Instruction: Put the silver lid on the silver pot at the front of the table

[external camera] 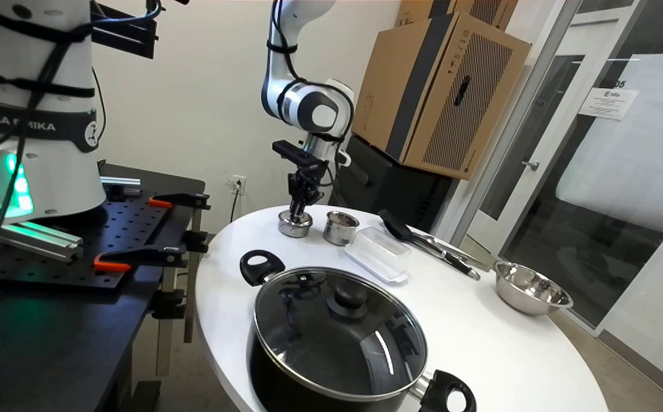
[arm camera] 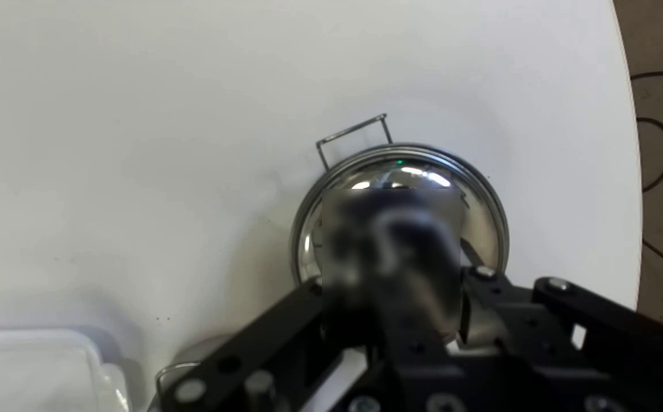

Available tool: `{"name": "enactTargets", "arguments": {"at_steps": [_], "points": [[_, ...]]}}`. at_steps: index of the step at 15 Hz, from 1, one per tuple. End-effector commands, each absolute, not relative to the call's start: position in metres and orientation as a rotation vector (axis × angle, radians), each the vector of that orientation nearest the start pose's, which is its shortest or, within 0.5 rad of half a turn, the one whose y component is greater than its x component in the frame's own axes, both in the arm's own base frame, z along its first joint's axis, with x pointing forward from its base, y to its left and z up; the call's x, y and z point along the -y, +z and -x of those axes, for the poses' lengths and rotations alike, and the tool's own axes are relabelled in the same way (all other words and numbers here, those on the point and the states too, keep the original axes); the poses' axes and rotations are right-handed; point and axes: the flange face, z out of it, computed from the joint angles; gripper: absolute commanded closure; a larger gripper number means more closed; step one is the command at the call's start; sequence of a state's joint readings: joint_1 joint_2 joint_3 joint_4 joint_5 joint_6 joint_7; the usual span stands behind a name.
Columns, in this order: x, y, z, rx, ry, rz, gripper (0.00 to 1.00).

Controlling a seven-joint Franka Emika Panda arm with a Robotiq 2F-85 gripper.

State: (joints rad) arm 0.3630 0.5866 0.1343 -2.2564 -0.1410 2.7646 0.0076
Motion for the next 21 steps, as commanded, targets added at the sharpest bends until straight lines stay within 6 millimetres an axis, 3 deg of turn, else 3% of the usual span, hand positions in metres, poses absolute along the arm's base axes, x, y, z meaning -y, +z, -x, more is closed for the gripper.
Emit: {"name": "enactTargets", "arguments": {"at_steps": [1,5,6,7,12,15,18,19,21], "points": [[-0.263,0.092,-0.452,0.919,0.103,3.010,0.95],[-0.265,0.088,-0.453,0.913,0.107,3.017,0.95],[-0.266,0.088,-0.454,0.910,0.105,3.018,0.56],[-0.267,0.088,-0.454,0.905,0.102,3.019,0.56],[-0.268,0.101,-0.452,0.899,0.080,2.996,0.22],[-0.266,0.125,-0.442,0.935,0.039,2.955,0.02],[-0.261,0.155,-0.424,0.982,-0.028,2.909,0.00],[-0.272,0.131,-0.441,0.951,0.022,2.937,0.00],[-0.269,0.146,-0.433,0.967,-0.001,2.926,0.00]]}}
